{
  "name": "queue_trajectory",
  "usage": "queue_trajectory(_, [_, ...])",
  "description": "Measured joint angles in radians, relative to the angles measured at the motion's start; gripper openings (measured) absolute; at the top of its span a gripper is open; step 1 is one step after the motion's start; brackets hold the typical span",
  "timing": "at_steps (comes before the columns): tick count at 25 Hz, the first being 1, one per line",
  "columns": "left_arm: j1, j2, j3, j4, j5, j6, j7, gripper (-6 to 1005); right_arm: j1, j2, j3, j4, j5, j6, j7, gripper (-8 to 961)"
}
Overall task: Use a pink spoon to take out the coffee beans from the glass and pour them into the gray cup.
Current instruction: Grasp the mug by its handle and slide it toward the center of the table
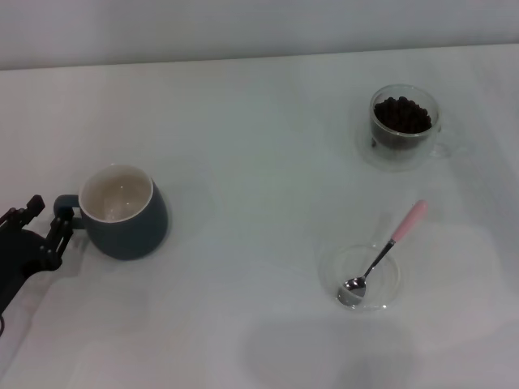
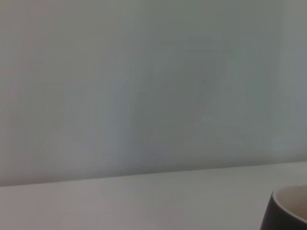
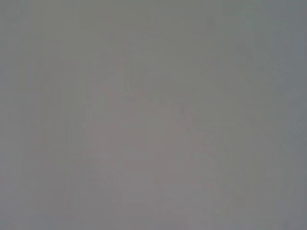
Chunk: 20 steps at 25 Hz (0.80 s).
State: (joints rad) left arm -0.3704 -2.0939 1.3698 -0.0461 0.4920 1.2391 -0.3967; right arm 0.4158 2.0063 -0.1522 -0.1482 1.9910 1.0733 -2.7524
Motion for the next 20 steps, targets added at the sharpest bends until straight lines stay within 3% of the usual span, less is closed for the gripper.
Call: queue_trajectory(20, [-0.017,0.0,0.0,0.0,-0.005,-0.015,0.005,289,-0.016,0.0,0.0,0.016,0.0,0.001,0.0,871])
